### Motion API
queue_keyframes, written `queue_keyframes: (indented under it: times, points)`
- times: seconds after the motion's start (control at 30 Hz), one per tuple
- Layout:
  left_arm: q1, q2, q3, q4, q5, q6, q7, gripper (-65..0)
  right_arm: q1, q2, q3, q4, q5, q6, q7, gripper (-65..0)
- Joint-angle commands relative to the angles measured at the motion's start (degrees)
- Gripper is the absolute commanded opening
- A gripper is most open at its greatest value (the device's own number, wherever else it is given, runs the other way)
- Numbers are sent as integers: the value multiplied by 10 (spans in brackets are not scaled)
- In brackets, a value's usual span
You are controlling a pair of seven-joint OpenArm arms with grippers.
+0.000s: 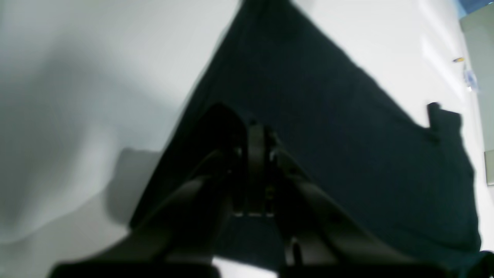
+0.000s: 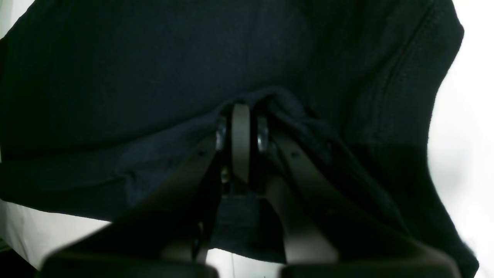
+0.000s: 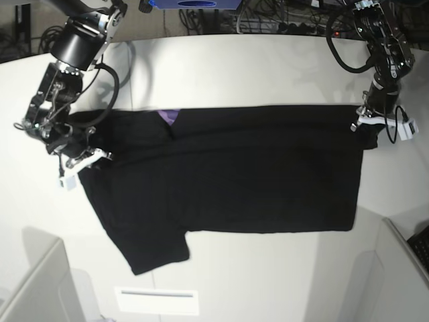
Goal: Fold the T-shirt properly
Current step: 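Lower the shoulder edge with both grippers and release, then regrasp the shoulder edge with both grippers and smooth it flat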
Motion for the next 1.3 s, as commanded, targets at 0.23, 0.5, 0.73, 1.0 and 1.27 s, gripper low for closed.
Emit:
queue_keyframes:
  times: [0.23, 0.5, 0.73, 1.0, 1.27]
  points:
    - [-5, -19, -8, 15, -7, -4, -16, -298, -12, 1, 8, 71, 15, 0, 15, -336]
    - [33, -13, -33, 76, -12, -7, -14, -143, -132, -49, 14, 280, 15, 0, 17, -351]
    - [90, 43, -88, 47, -11, -8, -16, -148, -230, -119, 122, 300, 16, -1, 73, -351]
    - [40, 45, -87, -56, -11, -8, -14, -148, -267, -119, 126, 228, 17, -2, 146, -350]
    - [5, 45, -84, -98, -10, -7, -13, -166, -211, -113, 203, 73, 132, -70, 162, -341]
